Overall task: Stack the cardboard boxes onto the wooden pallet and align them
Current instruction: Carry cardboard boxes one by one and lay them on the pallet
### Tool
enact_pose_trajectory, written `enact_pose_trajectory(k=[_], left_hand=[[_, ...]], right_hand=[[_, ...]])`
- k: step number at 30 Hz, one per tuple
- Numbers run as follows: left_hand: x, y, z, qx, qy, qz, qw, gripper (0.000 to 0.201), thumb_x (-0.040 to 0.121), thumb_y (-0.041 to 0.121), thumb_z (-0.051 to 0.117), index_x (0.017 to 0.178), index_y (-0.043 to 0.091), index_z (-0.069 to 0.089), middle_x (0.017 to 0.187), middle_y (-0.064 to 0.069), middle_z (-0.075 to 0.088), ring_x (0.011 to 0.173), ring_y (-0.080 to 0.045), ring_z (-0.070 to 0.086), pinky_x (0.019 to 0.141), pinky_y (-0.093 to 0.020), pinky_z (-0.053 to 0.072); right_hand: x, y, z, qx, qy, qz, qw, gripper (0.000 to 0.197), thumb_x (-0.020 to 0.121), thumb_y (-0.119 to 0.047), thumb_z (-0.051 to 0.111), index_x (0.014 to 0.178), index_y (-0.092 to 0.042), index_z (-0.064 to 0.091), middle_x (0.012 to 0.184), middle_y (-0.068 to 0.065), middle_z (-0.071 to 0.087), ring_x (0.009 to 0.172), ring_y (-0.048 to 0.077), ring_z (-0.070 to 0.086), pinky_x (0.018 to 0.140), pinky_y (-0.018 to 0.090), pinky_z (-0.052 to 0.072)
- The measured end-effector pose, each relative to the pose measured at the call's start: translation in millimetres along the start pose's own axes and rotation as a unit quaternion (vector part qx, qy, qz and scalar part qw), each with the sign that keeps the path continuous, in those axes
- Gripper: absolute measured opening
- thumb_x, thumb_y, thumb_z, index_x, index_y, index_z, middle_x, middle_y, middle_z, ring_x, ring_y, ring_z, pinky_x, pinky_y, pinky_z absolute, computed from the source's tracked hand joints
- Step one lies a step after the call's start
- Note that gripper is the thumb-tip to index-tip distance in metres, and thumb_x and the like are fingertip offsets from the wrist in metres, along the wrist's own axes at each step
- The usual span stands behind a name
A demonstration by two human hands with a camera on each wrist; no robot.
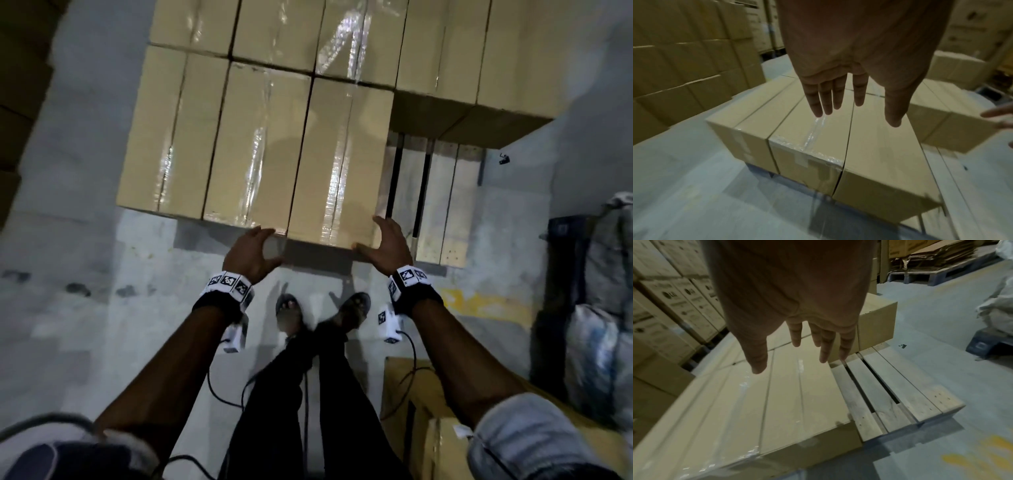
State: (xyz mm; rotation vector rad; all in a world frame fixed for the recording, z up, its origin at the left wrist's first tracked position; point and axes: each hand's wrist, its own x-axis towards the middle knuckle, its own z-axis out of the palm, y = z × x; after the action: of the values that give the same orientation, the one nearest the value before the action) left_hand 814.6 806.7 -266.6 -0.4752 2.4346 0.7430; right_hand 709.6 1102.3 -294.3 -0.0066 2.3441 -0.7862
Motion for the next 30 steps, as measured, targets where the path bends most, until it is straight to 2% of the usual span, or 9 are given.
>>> enact_pose_trajectory(k=[2,5,8,10,12,14,20,26,30], left_hand=[[-37,-5,-26,-0.038,0.029,-0.007,0.999,0.069,0.086,0.037,0.083,0.145,0.013,0.056,0.148,-0.015,0.055,0.134,-0.034,0.052,0.111,-0.04,0.041],[-86,-21,-58,-0.063,0.054,-0.005,0.997,0.065,0.086,0.036,0.083,0.143,0.013,0.059,0.145,-0.011,0.058,0.132,-0.031,0.055,0.109,-0.036,0.04],[-121,-43,-85,-0.073,0.06,-0.002,0.996,0.062,0.087,0.037,0.082,0.141,0.015,0.06,0.145,-0.007,0.059,0.132,-0.027,0.055,0.108,-0.031,0.038],[-142,-62,-103,-0.079,0.059,-0.001,0.995,0.061,0.088,0.039,0.081,0.141,0.017,0.061,0.145,-0.005,0.06,0.132,-0.026,0.056,0.108,-0.03,0.039],[-156,-84,-123,-0.084,0.061,0.003,0.995,0.061,0.088,0.043,0.079,0.142,0.021,0.061,0.145,-0.002,0.06,0.132,-0.023,0.056,0.107,-0.032,0.041],[-168,-111,-148,-0.092,0.079,0.014,0.992,0.059,0.089,0.045,0.078,0.141,0.024,0.061,0.144,0.002,0.061,0.131,-0.021,0.057,0.106,-0.031,0.042],[-193,-202,-227,-0.074,0.114,0.057,0.989,0.056,0.091,0.051,0.074,0.141,0.029,0.06,0.142,0.004,0.063,0.129,-0.02,0.058,0.102,-0.034,0.048],[-219,-291,-305,-0.082,0.179,0.056,0.979,0.053,0.089,0.053,0.073,0.137,0.033,0.061,0.138,0.007,0.065,0.127,-0.018,0.059,0.103,-0.034,0.047],[-232,-340,-354,-0.091,0.222,0.039,0.97,0.051,0.09,0.051,0.075,0.136,0.034,0.062,0.139,0.008,0.064,0.127,-0.017,0.059,0.104,-0.033,0.046]], right_hand=[[-29,-27,-12,0.012,0.015,-0.016,1.0,0.083,0.087,-0.042,0.081,0.155,-0.018,0.041,0.16,0.012,0.036,0.145,0.031,0.039,0.119,0.044,0.036],[-70,-64,-14,0.015,0.016,-0.055,0.998,0.075,0.086,-0.039,0.082,0.149,-0.017,0.049,0.152,0.012,0.045,0.134,0.031,0.05,0.111,0.046,0.044],[-100,-98,-5,-0.01,0.001,-0.077,0.997,0.07,0.088,-0.039,0.081,0.147,-0.016,0.052,0.15,0.011,0.048,0.138,0.029,0.048,0.114,0.037,0.04],[-120,-122,9,-0.022,-0.005,-0.09,0.996,0.065,0.087,-0.037,0.082,0.143,-0.016,0.056,0.145,0.011,0.053,0.136,0.028,0.05,0.111,0.031,0.037],[-133,-155,26,-0.023,-0.016,-0.107,0.994,0.06,0.086,-0.036,0.083,0.139,-0.019,0.06,0.141,0.008,0.058,0.132,0.026,0.054,0.109,0.031,0.04],[-143,-196,48,-0.019,-0.025,-0.121,0.992,0.057,0.086,-0.038,0.083,0.136,-0.022,0.063,0.138,0.004,0.062,0.126,0.024,0.059,0.108,0.036,0.046],[-150,-334,126,0.0,-0.038,-0.167,0.985,0.052,0.085,-0.038,0.083,0.132,-0.027,0.065,0.136,-0.001,0.063,0.107,0.022,0.069,0.1,0.04,0.053],[-149,-474,200,-0.008,-0.068,-0.242,0.968,0.055,0.084,-0.043,0.082,0.134,-0.029,0.064,0.139,-0.003,0.06,0.098,0.015,0.069,0.085,0.028,0.054],[-148,-547,234,-0.003,-0.077,-0.294,0.953,0.052,0.084,-0.04,0.082,0.132,-0.03,0.064,0.139,-0.005,0.06,0.1,0.016,0.069,0.09,0.038,0.057]])
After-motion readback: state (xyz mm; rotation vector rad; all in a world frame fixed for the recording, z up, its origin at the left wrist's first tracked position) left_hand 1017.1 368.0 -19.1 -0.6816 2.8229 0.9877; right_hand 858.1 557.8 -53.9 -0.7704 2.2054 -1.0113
